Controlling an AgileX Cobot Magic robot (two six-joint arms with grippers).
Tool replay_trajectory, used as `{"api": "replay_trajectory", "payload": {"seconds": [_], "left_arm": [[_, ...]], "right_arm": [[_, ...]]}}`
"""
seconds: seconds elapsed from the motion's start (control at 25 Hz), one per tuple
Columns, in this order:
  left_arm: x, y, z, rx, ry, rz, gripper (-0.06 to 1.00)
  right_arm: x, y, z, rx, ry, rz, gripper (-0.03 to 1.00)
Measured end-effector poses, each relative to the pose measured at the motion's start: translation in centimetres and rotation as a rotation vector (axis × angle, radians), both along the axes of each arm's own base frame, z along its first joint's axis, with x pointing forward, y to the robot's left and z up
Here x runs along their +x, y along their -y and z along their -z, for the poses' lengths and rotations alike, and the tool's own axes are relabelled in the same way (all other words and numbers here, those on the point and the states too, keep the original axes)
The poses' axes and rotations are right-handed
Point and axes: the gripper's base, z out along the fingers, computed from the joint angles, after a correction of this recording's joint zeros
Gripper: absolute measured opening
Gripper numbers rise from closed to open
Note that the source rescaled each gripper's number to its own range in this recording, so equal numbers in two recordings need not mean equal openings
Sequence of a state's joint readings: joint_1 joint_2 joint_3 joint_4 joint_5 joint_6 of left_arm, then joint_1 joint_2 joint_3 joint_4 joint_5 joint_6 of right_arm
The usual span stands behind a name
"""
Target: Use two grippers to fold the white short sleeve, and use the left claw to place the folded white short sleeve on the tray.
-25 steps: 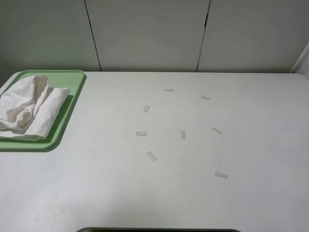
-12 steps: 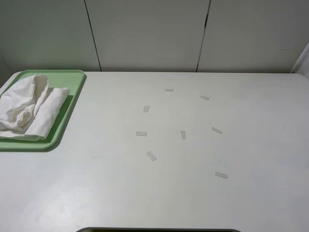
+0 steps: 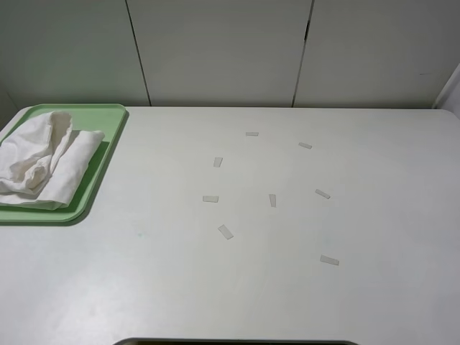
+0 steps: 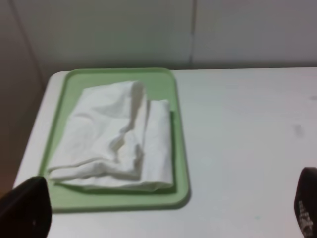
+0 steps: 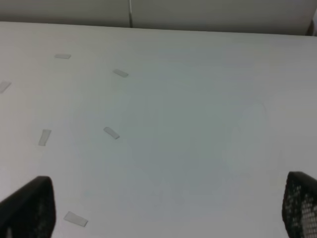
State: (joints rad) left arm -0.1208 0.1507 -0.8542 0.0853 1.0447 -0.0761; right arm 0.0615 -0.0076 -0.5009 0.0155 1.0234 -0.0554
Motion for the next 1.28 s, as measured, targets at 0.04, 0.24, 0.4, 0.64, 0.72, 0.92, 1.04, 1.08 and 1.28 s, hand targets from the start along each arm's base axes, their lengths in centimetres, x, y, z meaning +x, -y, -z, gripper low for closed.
{"api": "replay_trajectory", "payload": {"seconds": [0.04, 0.24, 0.4, 0.64, 0.72, 0.92, 1.04, 1.08, 1.28], "left_arm": [[-0.5, -0.2, 0.2, 0.0, 0.003, -0.015, 0.98], [-3.0, -0.9, 1.9, -0.002, 0.019, -0.064, 0.98], [-2.8, -1.0, 3.1, -0.002, -0.019, -0.082, 0.98], [-1.2, -0.8, 5.5, 0.003, -0.12, -0.082, 0.98], [0.1, -0.4, 7.9, 0.003, -0.216, -0.066, 0.98], [1.7, 0.3, 10.2, -0.022, -0.253, -0.021, 0.98], [1.7, 0.4, 10.1, -0.012, -0.242, 0.007, 0.98], [1.7, 0.5, 10.1, 0.001, -0.241, 0.017, 0.98], [1.7, 0.4, 10.1, 0.053, -0.232, 0.043, 0.98]], "right_arm": [[0.0, 0.0, 0.0, 0.0, 0.0, 0.0, 1.0], [0.0, 0.0, 0.0, 0.0, 0.0, 0.0, 1.0], [0.0, 0.0, 0.0, 0.0, 0.0, 0.0, 1.0], [0.0, 0.0, 0.0, 0.0, 0.0, 0.0, 1.0], [0.0, 0.0, 0.0, 0.001, 0.0, -0.001, 1.0], [0.0, 0.0, 0.0, 0.001, 0.0, -0.001, 1.0], [0.0, 0.0, 0.0, 0.001, 0.0, -0.001, 1.0], [0.0, 0.0, 0.0, 0.002, 0.0, -0.001, 1.0], [0.0, 0.0, 0.0, 0.002, 0.0, -0.001, 1.0]]}}
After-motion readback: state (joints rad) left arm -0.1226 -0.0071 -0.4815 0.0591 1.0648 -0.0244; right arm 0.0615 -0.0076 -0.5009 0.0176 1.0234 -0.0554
